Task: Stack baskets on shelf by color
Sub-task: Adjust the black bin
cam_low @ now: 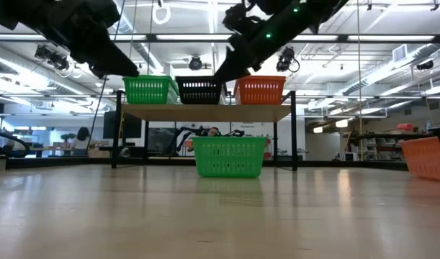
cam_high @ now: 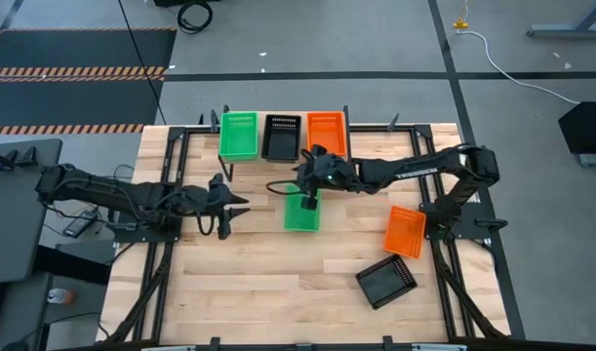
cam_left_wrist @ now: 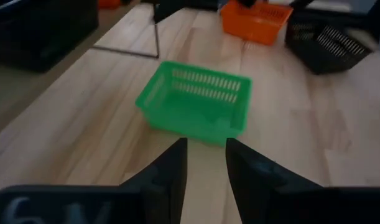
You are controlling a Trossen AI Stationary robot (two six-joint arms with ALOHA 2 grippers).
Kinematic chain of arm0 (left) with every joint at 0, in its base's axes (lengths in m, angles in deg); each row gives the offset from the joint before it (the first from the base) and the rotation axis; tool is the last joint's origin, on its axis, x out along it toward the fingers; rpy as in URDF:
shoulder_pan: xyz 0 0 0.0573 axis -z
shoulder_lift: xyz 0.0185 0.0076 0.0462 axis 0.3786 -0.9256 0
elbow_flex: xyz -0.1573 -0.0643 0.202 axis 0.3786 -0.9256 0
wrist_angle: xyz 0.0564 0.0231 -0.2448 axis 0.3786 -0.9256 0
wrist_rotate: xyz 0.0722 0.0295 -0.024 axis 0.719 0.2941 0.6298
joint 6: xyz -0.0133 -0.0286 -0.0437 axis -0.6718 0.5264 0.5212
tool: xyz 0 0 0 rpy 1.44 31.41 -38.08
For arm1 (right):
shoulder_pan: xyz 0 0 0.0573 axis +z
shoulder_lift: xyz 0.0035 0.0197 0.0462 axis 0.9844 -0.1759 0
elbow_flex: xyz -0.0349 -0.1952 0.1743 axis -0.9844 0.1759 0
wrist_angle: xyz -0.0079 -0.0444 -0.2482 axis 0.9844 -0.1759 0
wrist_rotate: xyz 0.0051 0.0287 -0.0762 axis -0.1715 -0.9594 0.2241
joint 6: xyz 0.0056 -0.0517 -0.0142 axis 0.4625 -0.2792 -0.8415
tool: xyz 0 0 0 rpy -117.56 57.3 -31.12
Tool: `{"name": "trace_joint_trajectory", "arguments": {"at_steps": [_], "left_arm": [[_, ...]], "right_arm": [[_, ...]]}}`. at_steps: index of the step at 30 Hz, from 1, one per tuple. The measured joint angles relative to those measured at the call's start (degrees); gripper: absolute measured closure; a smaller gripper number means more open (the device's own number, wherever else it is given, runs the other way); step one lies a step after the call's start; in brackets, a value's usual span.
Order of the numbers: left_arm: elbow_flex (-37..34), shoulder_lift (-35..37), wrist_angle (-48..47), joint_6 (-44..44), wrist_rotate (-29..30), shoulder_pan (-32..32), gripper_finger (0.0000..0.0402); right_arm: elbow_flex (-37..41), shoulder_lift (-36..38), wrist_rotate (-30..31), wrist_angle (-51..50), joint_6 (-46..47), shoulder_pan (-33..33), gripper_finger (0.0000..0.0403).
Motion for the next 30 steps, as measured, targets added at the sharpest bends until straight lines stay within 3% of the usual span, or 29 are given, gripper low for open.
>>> {"name": "trace_joint_trajectory", "arguments": {"at_steps": [13,30], "left_arm": [[-1.4,-0.1,1.5,1.3,2.6,2.9,0.0285],[-1.4,-0.1,1.5,2.5,2.7,2.9,0.0285]], "right_arm": [[-3.5,-3.0,8.1,0.8,-0.2,-0.4,0.0238],[-3.5,-2.9,10.1,0.3,0.3,-1.3,0.0238]]}}
